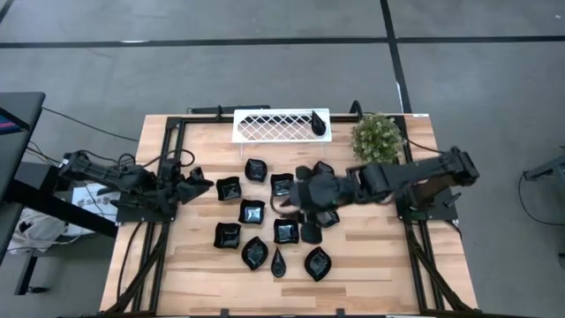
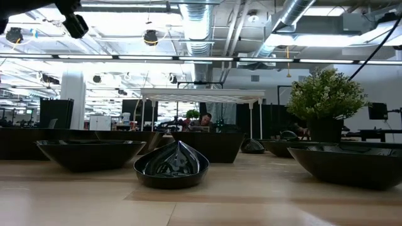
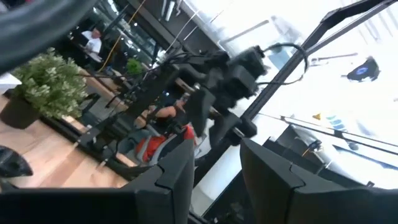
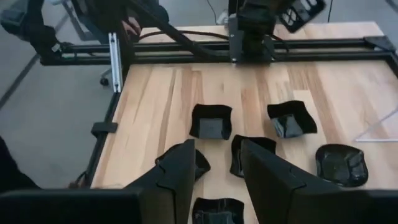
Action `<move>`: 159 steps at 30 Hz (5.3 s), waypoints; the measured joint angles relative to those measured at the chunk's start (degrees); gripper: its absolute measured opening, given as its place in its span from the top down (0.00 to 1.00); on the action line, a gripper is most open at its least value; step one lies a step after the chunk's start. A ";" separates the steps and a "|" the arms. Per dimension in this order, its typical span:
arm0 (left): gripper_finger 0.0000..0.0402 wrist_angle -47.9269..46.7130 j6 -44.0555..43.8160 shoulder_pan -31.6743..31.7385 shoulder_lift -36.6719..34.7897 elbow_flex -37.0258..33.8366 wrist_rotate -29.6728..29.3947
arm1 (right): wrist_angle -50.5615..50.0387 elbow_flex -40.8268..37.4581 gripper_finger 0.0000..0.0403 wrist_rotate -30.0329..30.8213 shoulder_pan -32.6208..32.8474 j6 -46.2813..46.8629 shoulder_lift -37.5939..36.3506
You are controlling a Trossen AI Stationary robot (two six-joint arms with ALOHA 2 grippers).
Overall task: Pick & Place Mini shaped plates
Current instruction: Stack the drop-shaped plate on top of the drop-shaped plate on the shelf
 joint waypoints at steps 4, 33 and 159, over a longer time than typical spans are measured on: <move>0.67 1.83 0.04 -1.17 2.16 -0.01 -1.22 | -0.07 0.00 0.71 0.45 1.74 -0.25 0.00; 0.67 9.70 -1.99 -6.05 13.88 0.04 -7.07 | 23.27 -32.00 0.71 10.62 6.04 19.71 -15.38; 0.67 10.40 -4.26 -8.40 20.37 0.10 -7.16 | 27.57 -19.37 0.62 12.29 13.00 44.39 29.27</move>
